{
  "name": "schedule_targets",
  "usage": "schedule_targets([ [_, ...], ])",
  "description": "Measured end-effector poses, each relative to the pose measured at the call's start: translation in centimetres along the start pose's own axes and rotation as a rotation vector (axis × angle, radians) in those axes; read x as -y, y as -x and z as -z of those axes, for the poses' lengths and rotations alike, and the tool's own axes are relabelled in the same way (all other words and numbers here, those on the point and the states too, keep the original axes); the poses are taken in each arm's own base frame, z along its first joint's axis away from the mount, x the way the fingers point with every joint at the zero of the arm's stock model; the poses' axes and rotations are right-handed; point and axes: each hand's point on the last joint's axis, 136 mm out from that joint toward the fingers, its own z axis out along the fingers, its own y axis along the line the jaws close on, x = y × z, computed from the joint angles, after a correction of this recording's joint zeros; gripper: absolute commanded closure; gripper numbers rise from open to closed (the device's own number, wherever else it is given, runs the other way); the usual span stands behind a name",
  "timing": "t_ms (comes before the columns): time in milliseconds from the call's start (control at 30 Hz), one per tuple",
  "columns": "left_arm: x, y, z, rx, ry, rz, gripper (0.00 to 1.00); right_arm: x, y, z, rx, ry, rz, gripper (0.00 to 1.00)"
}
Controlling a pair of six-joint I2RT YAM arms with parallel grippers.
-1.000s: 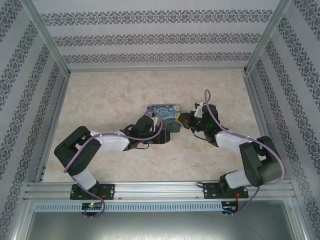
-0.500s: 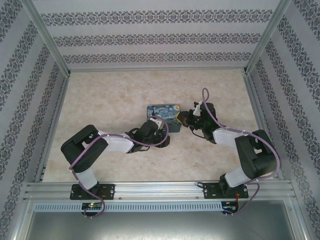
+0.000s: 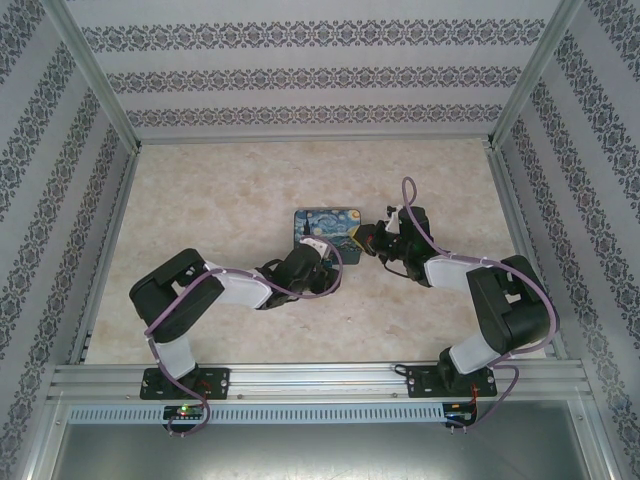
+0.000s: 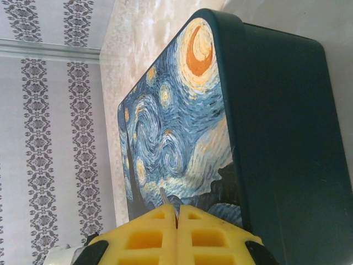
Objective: Unlock a padlock with a key
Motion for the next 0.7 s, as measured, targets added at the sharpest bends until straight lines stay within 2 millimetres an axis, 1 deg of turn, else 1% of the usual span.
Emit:
schedule_targets([
  [233,0.2,0.7,-0.7,0.012,0.003,-0.002,0.38,0.1,0.0,0.0,0.001,-0.001,-0.001,1.0],
  [400,1.0,1.1,-0.9,0.016,-0.035,0.011,0.37,0.0,0.1,-0.1,0.003,0.001,0.001,1.0],
  [600,2.1,2.1,-0.8,0.05,-0.095,0.078,0.36,0.0,0.2,-0.2,0.006,0.006,0.005,1.0],
  [700,2.3,2.6,-0.7,0.067,-0.116,0.126,0.36,0.0,0.2,-0.2,0.007,0.008,0.006,1.0],
])
